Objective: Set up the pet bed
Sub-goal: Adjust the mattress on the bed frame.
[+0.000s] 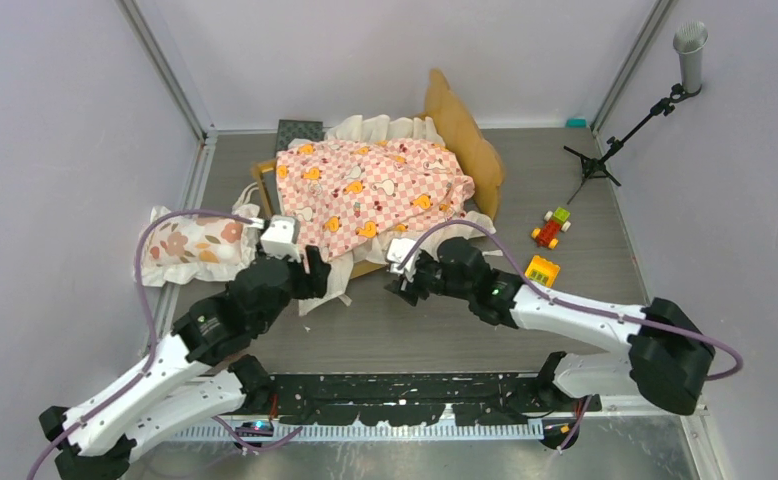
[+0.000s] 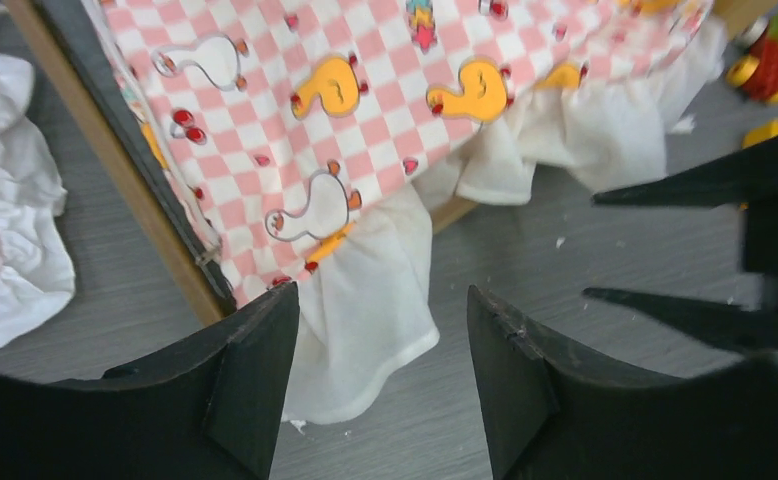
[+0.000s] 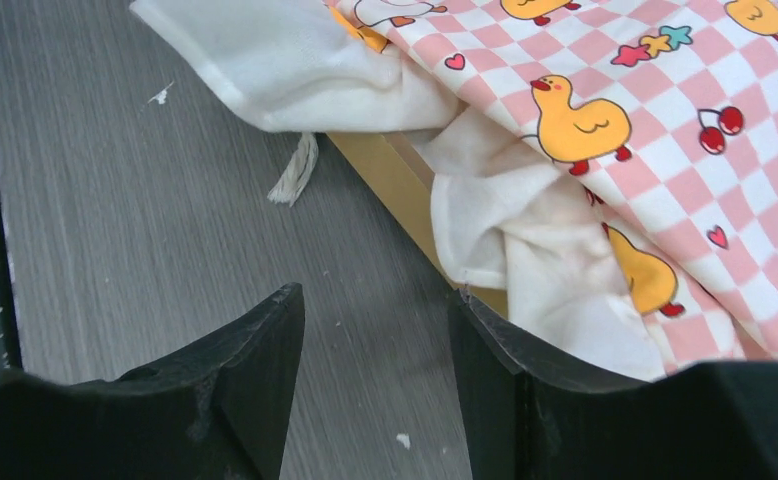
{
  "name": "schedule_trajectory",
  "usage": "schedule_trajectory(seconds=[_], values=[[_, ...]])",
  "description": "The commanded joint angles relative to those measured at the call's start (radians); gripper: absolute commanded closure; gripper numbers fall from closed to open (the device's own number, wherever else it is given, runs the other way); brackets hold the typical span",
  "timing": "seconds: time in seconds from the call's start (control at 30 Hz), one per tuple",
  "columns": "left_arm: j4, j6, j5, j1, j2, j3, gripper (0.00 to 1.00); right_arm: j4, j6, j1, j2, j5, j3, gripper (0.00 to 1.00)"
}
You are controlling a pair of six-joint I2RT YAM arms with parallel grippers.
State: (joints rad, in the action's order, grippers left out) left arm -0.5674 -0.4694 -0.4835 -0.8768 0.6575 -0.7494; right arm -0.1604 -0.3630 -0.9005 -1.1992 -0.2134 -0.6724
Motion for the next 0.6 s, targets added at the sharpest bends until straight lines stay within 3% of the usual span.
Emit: schedule_trajectory(seconds=[0.0, 0.3, 0.57], values=[[-0.077, -0.034, -0.116, -0.004, -0.084, -0.097, 0.35, -0.264, -0.016, -0.022, -0.102, 0.094, -0.027, 0.41], [-0.131, -0.035, -0.162, -0.004, -0.195, -0.083, 0.31, -0.342, 0.069, -0.027, -0.272, 0.205, -0.105, 0.42], [-0.15, -0.023, -0.184, -0.004, -0.218, -0.076, 0.29, -0.334, 0.096, -0.027, -0.345, 0.21, -0.147, 0.44]])
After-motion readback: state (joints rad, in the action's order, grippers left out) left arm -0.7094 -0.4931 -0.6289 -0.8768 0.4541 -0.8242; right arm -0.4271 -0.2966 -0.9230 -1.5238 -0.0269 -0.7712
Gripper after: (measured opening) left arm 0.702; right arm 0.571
